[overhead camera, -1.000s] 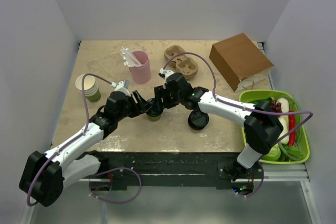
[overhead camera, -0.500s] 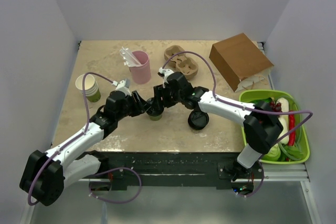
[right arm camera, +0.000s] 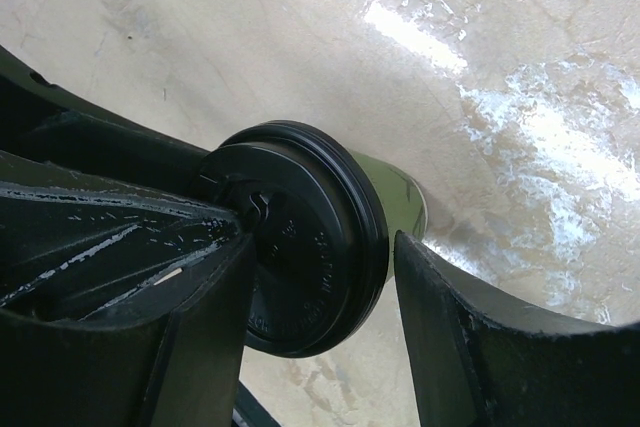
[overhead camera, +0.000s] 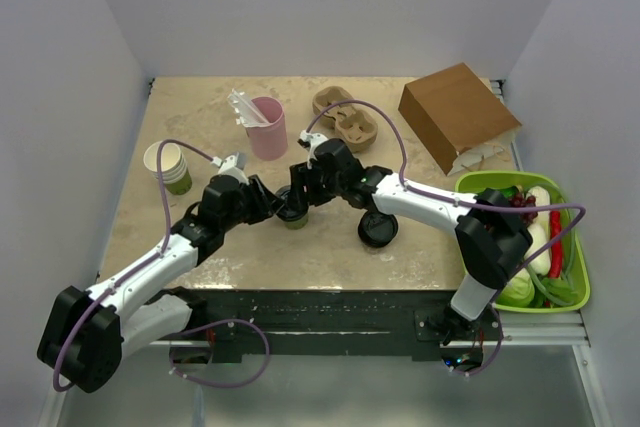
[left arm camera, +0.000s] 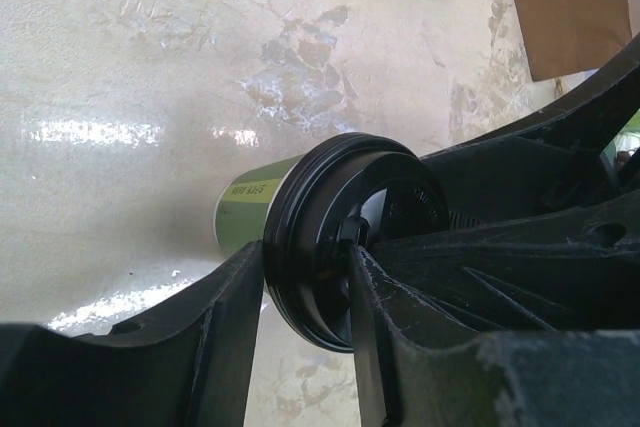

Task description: Pack the takeout coffee

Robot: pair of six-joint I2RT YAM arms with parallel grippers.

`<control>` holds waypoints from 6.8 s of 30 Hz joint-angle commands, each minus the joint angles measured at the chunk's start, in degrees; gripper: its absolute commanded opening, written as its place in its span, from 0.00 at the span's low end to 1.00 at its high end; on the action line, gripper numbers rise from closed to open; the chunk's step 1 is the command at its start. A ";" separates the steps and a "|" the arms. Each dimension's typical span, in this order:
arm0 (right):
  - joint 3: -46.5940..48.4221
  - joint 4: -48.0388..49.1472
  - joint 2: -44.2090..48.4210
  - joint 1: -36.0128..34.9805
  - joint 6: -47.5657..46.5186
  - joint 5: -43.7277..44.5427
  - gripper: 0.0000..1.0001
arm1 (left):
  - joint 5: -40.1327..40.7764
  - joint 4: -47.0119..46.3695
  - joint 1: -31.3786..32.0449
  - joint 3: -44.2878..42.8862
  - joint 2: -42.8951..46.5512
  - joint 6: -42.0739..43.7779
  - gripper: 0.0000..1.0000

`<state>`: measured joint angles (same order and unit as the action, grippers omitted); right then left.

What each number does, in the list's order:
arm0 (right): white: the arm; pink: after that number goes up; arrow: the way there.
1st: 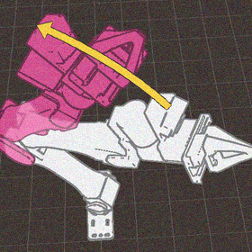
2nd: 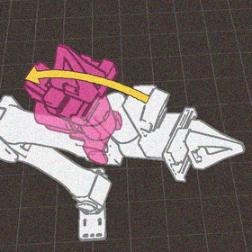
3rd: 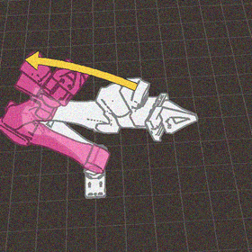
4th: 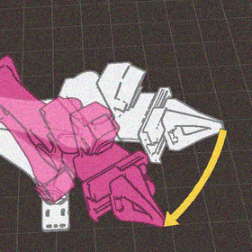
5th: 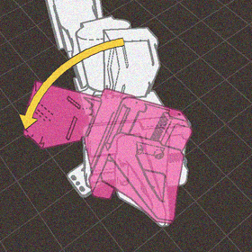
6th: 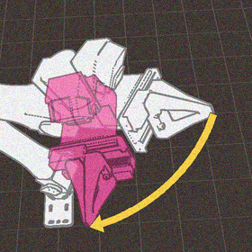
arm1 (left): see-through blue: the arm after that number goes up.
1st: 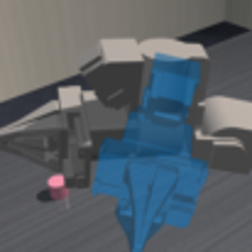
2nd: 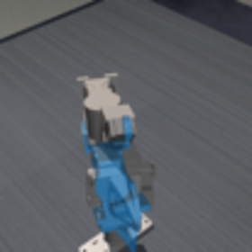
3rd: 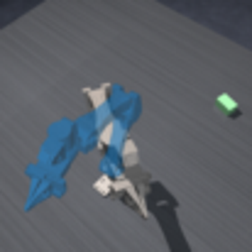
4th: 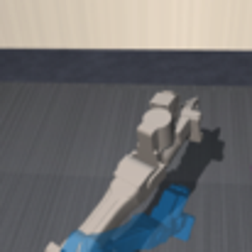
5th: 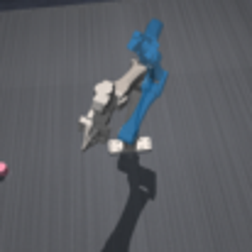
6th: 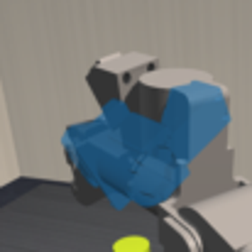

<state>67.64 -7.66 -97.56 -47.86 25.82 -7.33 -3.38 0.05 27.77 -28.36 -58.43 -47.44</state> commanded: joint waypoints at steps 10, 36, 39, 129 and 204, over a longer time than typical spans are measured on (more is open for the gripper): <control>-0.83 -6.58 -3.60 1.36 3.44 10.85 0.59 | 6.63 13.30 0.27 -3.37 -6.16 -2.92 0.51; 1.01 -3.94 2.72 3.03 3.88 4.43 0.67 | 4.86 19.62 0.27 -11.45 -1.60 0.24 0.81; 1.01 -3.85 3.08 3.12 4.15 4.96 0.70 | 5.75 20.34 0.27 -12.86 -1.33 0.68 0.83; -11.56 5.89 9.14 8.39 13.28 -14.55 0.77 | -14.63 10.42 -8.26 -12.59 -6.95 6.04 1.00; 22.77 -13.86 -4.89 18.41 -27.58 13.04 0.95 | 10.67 39.93 -8.34 -12.60 29.24 7.45 1.00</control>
<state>79.99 -17.39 -91.24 -29.26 6.02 7.44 3.77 36.23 19.31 -40.58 -31.73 -40.84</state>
